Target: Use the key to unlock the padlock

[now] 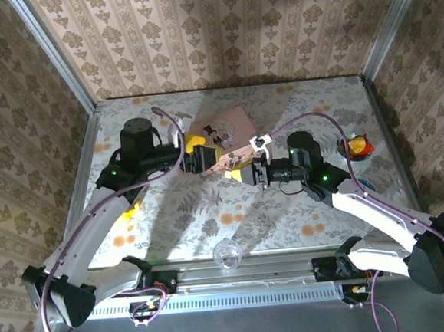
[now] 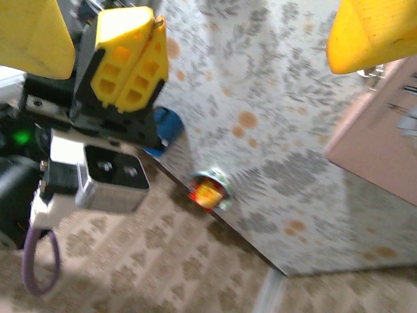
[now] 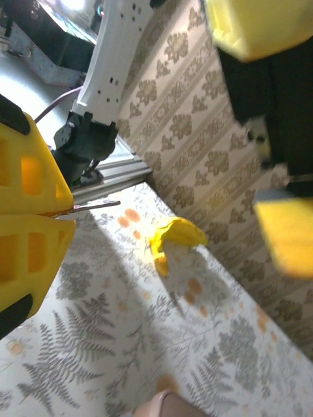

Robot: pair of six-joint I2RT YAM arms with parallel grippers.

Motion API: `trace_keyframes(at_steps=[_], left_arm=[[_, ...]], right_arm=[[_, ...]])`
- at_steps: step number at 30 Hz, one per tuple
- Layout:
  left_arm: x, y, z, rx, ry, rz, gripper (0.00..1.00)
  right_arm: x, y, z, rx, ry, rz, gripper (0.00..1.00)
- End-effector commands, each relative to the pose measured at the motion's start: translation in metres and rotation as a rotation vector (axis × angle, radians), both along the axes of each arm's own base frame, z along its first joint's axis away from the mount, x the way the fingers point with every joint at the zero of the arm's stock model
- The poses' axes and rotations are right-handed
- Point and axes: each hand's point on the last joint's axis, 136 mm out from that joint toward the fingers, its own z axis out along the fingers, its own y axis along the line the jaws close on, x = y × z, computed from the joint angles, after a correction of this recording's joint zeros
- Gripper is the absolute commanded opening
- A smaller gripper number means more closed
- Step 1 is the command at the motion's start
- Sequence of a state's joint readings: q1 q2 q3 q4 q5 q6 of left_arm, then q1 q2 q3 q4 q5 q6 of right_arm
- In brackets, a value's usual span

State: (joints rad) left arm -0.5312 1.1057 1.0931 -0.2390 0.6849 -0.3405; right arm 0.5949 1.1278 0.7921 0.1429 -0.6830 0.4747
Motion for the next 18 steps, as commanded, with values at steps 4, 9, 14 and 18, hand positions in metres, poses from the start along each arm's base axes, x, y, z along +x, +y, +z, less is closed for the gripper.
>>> trace_keyframes(at_steps=[4, 9, 14, 18], left_arm=[[0.033, 0.024, -0.016, 0.197, -0.085, 0.355, 1.00], [0.037, 0.020, -0.051, 0.317, -0.035, 0.430, 1.00], [0.028, -0.025, -0.054, 0.141, 0.039, 0.263, 0.72], [0.015, -0.047, -0.049, 0.042, 0.093, 0.117, 0.66]], right_arm=[[0.019, -0.025, -0.018, -0.161, 0.092, -0.205, 0.00], [0.019, -0.039, -0.040, -0.204, 0.210, -0.262, 0.00], [0.011, -0.037, -0.038, -0.145, 0.218, -0.216, 0.00], [0.011, -0.035, -0.026, -0.047, 0.231, -0.171, 0.00]])
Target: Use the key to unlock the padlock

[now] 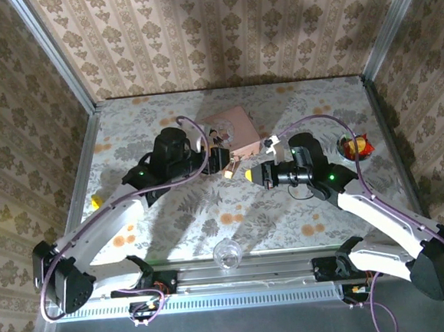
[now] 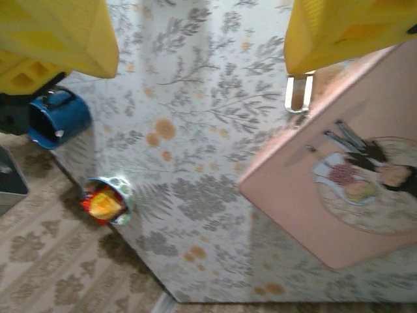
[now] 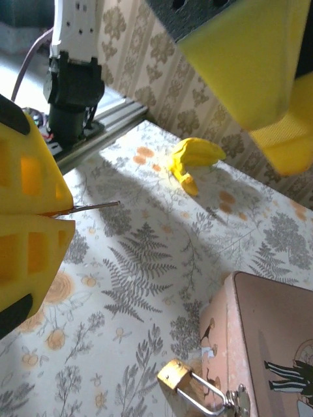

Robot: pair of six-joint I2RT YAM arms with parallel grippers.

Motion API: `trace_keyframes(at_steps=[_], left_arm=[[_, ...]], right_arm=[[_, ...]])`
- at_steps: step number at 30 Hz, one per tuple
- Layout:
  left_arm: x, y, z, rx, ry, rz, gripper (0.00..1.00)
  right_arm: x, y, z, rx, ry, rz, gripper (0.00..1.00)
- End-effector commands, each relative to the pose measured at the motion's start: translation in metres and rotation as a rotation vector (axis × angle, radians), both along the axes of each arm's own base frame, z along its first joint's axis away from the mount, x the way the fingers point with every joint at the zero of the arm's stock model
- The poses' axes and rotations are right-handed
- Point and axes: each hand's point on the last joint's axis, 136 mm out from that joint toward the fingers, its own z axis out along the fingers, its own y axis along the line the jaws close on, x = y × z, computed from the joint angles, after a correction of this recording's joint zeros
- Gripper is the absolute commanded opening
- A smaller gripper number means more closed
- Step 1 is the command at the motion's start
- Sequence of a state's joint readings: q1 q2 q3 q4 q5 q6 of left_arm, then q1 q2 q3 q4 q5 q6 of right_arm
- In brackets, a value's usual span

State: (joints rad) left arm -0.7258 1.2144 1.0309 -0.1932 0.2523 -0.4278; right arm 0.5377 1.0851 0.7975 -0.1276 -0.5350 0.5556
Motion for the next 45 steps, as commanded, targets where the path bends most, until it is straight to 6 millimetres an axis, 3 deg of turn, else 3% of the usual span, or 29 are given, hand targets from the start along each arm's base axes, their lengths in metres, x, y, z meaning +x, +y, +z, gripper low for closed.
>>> trace_keyframes(at_steps=[1, 8, 12, 15, 26, 39, 45], left_arm=[[-0.014, -0.024, 0.020, -0.149, 0.023, -0.138, 0.62], [-0.037, -0.048, 0.023, -0.250, 0.113, -0.346, 0.58], [-0.038, -0.052, 0.021, -0.255, 0.135, -0.373, 0.56], [-0.040, -0.054, 0.024, -0.269, 0.137, -0.393, 0.48], [-0.038, -0.038, 0.027, -0.327, 0.157, -0.372, 0.32], [-0.044, -0.037, 0.026, -0.352, 0.180, -0.402, 0.30], [-0.046, -0.037, 0.027, -0.358, 0.183, -0.412, 0.22]], right_arm=[[-0.004, 0.005, 0.019, 0.122, -0.007, 0.050, 0.00], [-0.005, 0.013, 0.038, 0.204, -0.034, 0.127, 0.00], [-0.004, 0.016, 0.042, 0.218, -0.038, 0.143, 0.00], [-0.003, 0.017, 0.045, 0.229, -0.044, 0.148, 0.00], [0.001, 0.015, 0.048, 0.238, -0.068, 0.120, 0.00], [0.007, 0.015, 0.051, 0.249, -0.088, 0.099, 0.00], [0.009, 0.015, 0.050, 0.254, -0.095, 0.091, 0.00]])
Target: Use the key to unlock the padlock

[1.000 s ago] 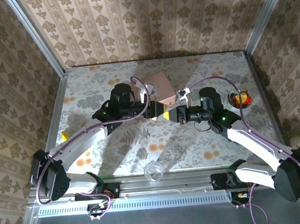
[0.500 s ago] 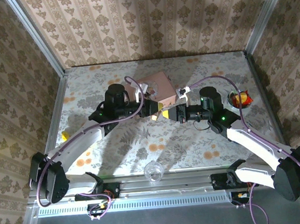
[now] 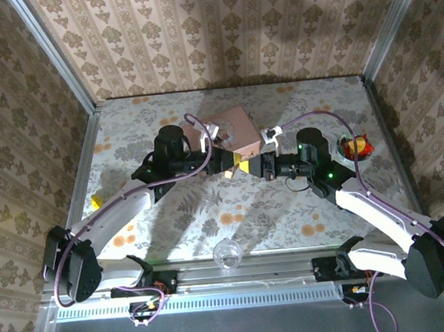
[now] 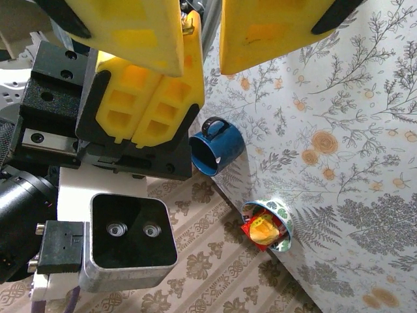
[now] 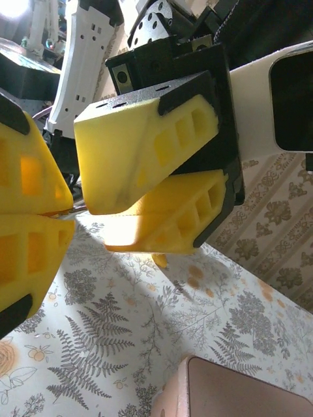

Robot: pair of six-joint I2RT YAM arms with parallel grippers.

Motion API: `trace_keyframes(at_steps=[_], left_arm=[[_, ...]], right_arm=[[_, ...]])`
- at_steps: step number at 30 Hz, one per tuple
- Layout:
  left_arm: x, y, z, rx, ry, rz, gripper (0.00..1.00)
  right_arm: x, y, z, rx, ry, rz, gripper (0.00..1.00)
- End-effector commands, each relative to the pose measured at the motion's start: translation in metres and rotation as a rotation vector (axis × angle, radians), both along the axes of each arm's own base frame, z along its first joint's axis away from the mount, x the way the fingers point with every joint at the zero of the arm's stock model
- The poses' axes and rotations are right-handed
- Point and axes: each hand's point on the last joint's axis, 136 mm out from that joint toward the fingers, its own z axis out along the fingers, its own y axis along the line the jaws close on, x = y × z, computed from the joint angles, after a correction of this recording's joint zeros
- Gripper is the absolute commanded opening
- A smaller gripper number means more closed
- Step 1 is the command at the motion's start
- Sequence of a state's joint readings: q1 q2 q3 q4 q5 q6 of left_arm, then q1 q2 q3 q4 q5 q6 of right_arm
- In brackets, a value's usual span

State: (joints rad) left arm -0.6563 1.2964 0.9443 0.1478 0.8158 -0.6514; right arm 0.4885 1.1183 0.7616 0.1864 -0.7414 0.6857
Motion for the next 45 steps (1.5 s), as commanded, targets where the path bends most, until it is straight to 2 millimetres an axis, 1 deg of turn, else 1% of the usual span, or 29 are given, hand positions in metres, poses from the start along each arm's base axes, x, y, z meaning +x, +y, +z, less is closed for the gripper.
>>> trace_keyframes(at_steps=[1, 3, 5, 6, 7, 8, 12, 13, 16, 17, 22, 28, 33, 38, 42, 45], left_arm=[[-0.006, 0.002, 0.010, -0.034, -0.020, -0.024, 0.20], [-0.006, 0.002, 0.010, -0.036, -0.022, -0.027, 0.15], [-0.007, 0.002, 0.011, -0.039, -0.021, -0.031, 0.07], [-0.007, 0.002, 0.011, -0.040, -0.020, -0.030, 0.05], [-0.007, 0.002, 0.011, -0.040, -0.019, -0.031, 0.01], [-0.007, 0.002, 0.011, -0.040, -0.020, -0.032, 0.00], [-0.007, 0.003, 0.015, -0.049, -0.027, -0.029, 0.00], [-0.005, 0.005, 0.017, -0.053, -0.029, -0.017, 0.00], [0.002, 0.011, 0.022, -0.080, -0.036, 0.021, 0.00], [0.003, 0.012, 0.023, -0.088, -0.034, 0.028, 0.00], [0.005, 0.012, 0.024, -0.096, -0.029, 0.031, 0.00], [0.007, 0.011, 0.023, -0.097, -0.024, 0.028, 0.00], [0.010, 0.012, 0.019, -0.092, -0.016, 0.038, 0.00], [0.010, 0.010, 0.020, -0.100, -0.013, 0.030, 0.00], [0.009, 0.009, 0.021, -0.102, -0.010, 0.020, 0.00], [0.007, 0.008, 0.023, -0.106, -0.010, 0.010, 0.00]], right_arm=[[0.005, -0.001, 0.008, 0.025, -0.032, -0.017, 0.00], [0.005, -0.001, 0.010, 0.028, -0.036, -0.016, 0.00], [0.005, -0.001, 0.009, 0.028, -0.037, -0.018, 0.00], [0.005, -0.001, 0.010, 0.029, -0.037, -0.018, 0.00], [0.006, -0.001, 0.010, 0.031, -0.040, -0.020, 0.00], [0.006, -0.001, 0.010, 0.031, -0.038, -0.022, 0.00], [0.004, -0.002, 0.009, 0.029, -0.037, -0.021, 0.00], [0.004, -0.002, 0.009, 0.028, -0.036, -0.021, 0.02], [0.002, -0.003, 0.008, 0.029, -0.034, -0.019, 0.12], [0.001, -0.003, 0.008, 0.029, -0.034, -0.019, 0.13], [0.001, -0.004, 0.011, 0.037, -0.045, -0.018, 0.12], [0.002, -0.004, 0.013, 0.039, -0.049, -0.018, 0.17], [0.003, -0.004, 0.013, 0.037, -0.049, -0.026, 0.19], [0.003, -0.006, 0.015, 0.040, -0.060, -0.035, 0.20], [0.005, -0.005, 0.017, 0.048, -0.061, -0.036, 0.27], [0.007, -0.004, 0.019, 0.058, -0.068, -0.036, 0.28]])
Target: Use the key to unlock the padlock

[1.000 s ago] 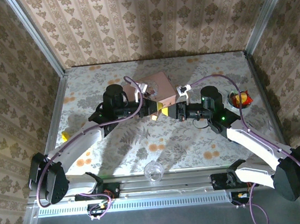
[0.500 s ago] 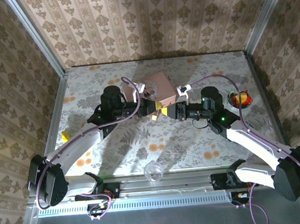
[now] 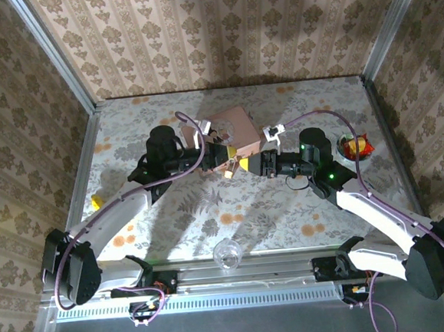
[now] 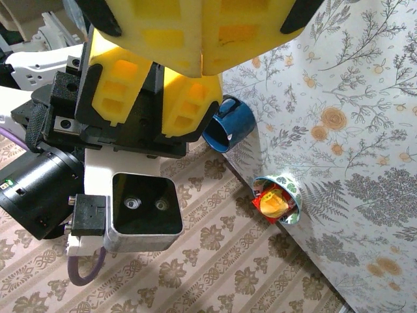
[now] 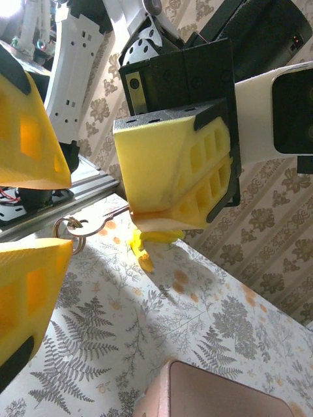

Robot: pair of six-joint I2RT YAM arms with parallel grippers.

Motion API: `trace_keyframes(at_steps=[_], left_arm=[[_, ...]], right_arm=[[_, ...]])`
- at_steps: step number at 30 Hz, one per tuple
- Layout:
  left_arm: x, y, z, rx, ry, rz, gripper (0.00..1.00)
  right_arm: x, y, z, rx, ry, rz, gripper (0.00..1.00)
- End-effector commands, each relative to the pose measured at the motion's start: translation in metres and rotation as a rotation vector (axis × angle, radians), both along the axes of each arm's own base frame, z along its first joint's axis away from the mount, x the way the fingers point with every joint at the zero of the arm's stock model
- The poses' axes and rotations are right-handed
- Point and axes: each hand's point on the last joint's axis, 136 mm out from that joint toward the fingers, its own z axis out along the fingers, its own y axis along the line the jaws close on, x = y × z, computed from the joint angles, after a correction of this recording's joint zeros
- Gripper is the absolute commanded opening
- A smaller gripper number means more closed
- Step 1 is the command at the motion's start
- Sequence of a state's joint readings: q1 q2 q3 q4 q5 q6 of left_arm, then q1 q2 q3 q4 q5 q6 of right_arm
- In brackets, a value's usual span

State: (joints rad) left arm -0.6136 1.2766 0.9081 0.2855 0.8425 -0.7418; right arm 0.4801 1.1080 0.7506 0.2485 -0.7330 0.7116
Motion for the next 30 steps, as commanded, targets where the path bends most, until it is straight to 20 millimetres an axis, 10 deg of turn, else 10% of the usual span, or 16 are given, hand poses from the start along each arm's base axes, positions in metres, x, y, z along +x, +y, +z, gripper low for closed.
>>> trace_keyframes(at_steps=[1, 22, 30], left_arm=[[-0.002, -0.002, 0.006, -0.022, -0.006, -0.023, 0.00], [-0.004, -0.004, 0.006, -0.027, 0.000, -0.040, 0.00], [-0.002, -0.003, 0.006, -0.032, 0.005, -0.025, 0.00]], right_arm=[[0.004, -0.001, 0.010, 0.023, -0.038, -0.013, 0.28], [0.012, 0.008, 0.019, 0.052, -0.050, 0.017, 0.23], [0.011, 0.008, 0.019, 0.053, -0.046, 0.023, 0.04]])
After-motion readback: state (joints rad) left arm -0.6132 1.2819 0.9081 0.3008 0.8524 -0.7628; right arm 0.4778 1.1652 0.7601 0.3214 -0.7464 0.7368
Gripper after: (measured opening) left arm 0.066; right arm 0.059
